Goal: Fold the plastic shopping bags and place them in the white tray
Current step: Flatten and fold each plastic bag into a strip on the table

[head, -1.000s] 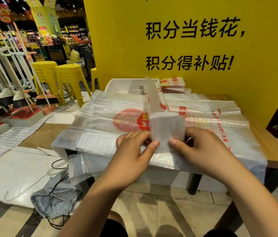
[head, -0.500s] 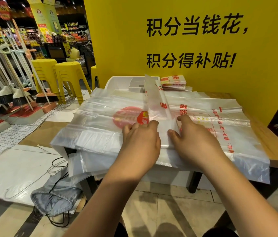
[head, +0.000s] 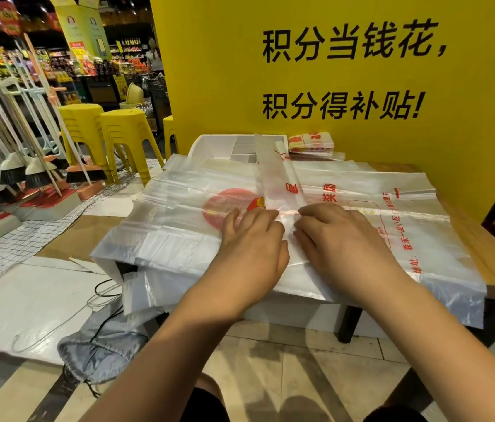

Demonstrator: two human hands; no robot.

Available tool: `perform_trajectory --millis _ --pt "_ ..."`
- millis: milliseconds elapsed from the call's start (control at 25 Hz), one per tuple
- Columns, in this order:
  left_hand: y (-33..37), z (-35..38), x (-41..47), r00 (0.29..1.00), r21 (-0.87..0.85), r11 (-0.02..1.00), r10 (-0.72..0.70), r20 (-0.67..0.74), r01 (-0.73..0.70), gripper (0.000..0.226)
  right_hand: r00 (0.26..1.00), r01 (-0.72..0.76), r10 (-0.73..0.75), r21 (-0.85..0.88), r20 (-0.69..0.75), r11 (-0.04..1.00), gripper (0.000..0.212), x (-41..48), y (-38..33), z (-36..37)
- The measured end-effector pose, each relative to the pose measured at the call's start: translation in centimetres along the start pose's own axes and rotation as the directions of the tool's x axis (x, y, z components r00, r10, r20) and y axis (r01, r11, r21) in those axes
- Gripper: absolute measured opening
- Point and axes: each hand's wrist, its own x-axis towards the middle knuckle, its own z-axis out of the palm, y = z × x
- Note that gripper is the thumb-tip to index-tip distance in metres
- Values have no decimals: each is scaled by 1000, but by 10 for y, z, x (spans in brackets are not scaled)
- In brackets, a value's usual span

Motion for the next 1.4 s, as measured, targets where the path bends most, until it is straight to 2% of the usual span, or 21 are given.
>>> perform_trajectory --millis 120,200,280,440,600,760,920,1000,1120,1200,1320,1400 --pt "-5 -3 0 994 -81 997 29 109 -20 49 982 6 -26 108 187 994 51 -4 15 -3" --pt "-9 -6 0 982 -121 993 15 190 9 44 939 -23 -37 171 341 985 57 -5 25 -9" --pt "-12 -10 1 962 -133 991 23 272 14 51 882 -52 -62 228 467 972 62 -3 32 -14" --pt "-18 -17 4 916 -147 989 38 399 22 68 815 -99 -111 326 568 940 66 6 46 -18" --pt "-21 -23 7 885 -156 987 47 463 29 72 762 -131 -141 364 632 922 62 16 56 -20" --pt "-22 -23 9 880 -178 983 45 473 45 74 754 -162 -135 381 642 910 78 20 58 -21" --pt "-26 -24 5 879 -197 980 74 470 23 83 743 -103 -135 313 655 944 76 19 56 -16" --pt "-25 -27 6 889 -199 980 74 452 19 87 786 -100 -125 323 606 941 79 15 54 -13" --pt "-25 -29 12 922 -226 974 87 377 0 68 871 14 -160 302 464 953 95 10 51 -12" --pt "-27 -30 15 936 -258 966 103 336 -13 56 888 64 -186 288 421 956 99 11 51 -16" --pt "-30 -28 16 960 -298 955 89 265 -6 41 924 61 -164 292 344 954 90 14 49 -16" --pt "-30 -26 19 974 -352 936 71 215 9 32 965 54 -131 319 228 946 65 18 46 -9"
